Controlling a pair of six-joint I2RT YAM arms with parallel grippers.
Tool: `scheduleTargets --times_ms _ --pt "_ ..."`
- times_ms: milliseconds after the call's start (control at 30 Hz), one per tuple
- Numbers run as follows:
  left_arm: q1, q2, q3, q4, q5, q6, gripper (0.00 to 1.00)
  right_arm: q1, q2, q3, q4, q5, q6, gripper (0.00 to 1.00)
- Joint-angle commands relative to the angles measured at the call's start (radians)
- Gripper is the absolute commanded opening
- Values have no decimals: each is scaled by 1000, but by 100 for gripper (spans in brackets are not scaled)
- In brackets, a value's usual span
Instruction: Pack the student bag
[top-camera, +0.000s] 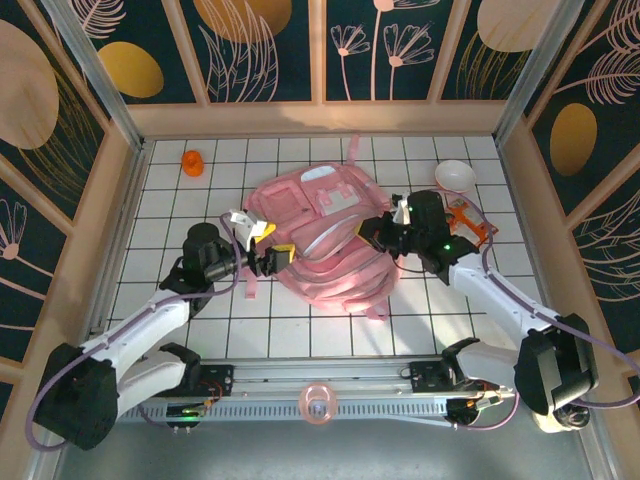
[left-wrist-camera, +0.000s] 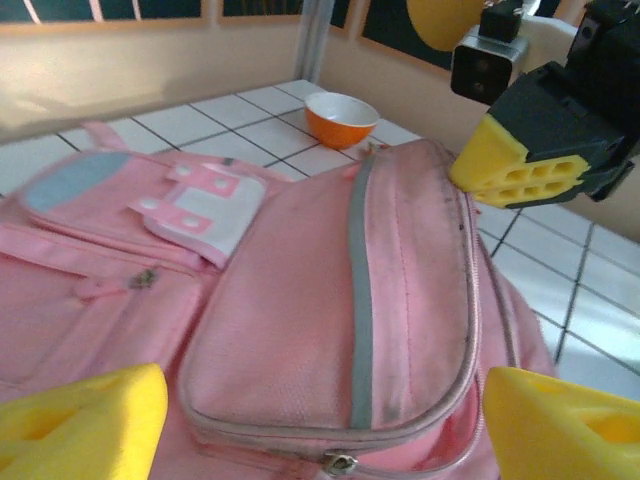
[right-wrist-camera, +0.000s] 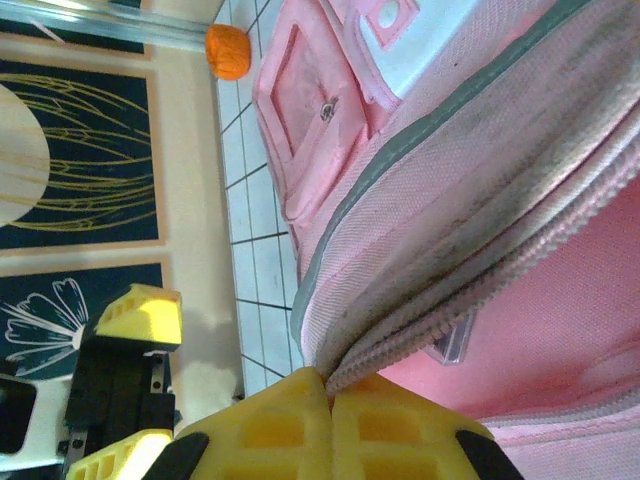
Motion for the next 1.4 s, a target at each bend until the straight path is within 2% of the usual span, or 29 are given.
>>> scheduleTargets --times_ms 0,67,200,300,433,533,767,1033,1133,1367 --pt "43 42 -43 189 117 -183 83 -33 18 51 -43 -63 -103 3" --pt "53 71 -45 218 116 -228 85 -48 21 64 -63 -71 -123 3" --pt "59 156 22 120 122 -245 88 -71 35 79 -67 -91 -146 3" --pt "68 207 41 138 159 -268 87 -76 52 80 -62 -104 -148 3" --pt "67 269 50 114 199 -201 86 -77 62 79 -35 -112 -133 2" --pt "67 327 63 83 251 -146 82 -79 69 83 -24 -115 -125 2" --pt "66 365 59 68 323 -120 77 -77 82 81 9 -120 -101 1" --pt "26 421 95 -41 336 -67 69 -76 62 64 16 -104 -83 0" --pt "-2 423 110 -119 329 4 66 -76 56 62 16 -97 -81 0" --pt "-37 424 113 -176 291 56 65 -76 50 62 19 -87 -75 0"
